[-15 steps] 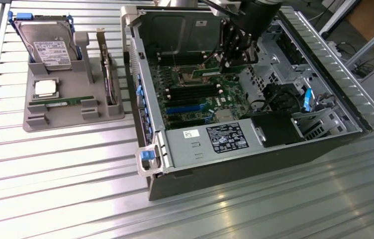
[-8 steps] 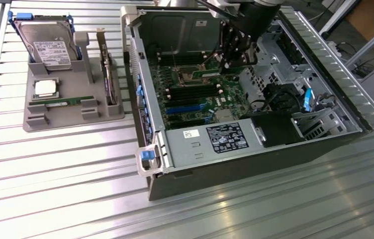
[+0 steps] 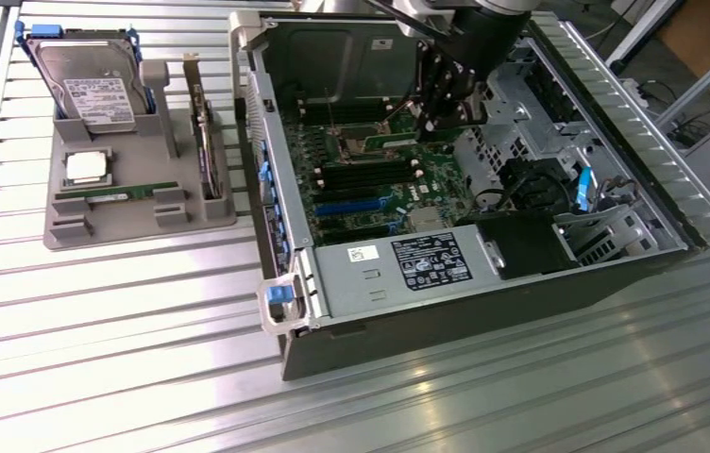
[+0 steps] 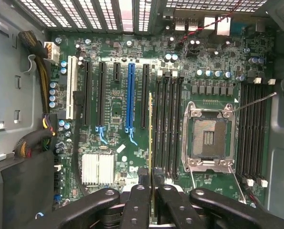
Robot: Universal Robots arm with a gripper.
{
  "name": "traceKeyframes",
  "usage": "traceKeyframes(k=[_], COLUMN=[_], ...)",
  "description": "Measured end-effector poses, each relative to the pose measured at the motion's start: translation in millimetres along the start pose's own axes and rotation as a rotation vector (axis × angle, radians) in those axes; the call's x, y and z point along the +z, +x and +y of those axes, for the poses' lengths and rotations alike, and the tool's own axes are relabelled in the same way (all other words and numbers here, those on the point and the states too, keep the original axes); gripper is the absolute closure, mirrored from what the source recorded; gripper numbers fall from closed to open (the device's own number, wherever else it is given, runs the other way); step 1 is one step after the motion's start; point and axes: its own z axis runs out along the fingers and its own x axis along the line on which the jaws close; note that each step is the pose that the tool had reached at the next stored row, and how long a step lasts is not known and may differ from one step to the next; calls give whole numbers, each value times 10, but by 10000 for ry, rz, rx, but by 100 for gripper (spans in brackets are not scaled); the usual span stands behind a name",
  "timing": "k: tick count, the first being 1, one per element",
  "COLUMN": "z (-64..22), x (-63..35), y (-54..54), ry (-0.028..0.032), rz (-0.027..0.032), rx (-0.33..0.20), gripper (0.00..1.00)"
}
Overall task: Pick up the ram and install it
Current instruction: 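Insert the ram into the slot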
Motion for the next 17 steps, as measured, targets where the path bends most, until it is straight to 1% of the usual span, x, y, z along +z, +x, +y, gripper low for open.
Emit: traceKeyframes(k=[14,15,17], z=[-2,-4,-4], x=[51,101,106], y=[2,4,4], ry=[0,0,0], rz=[0,-1,0], rx=[0,0,0], gripper=[87,87,87])
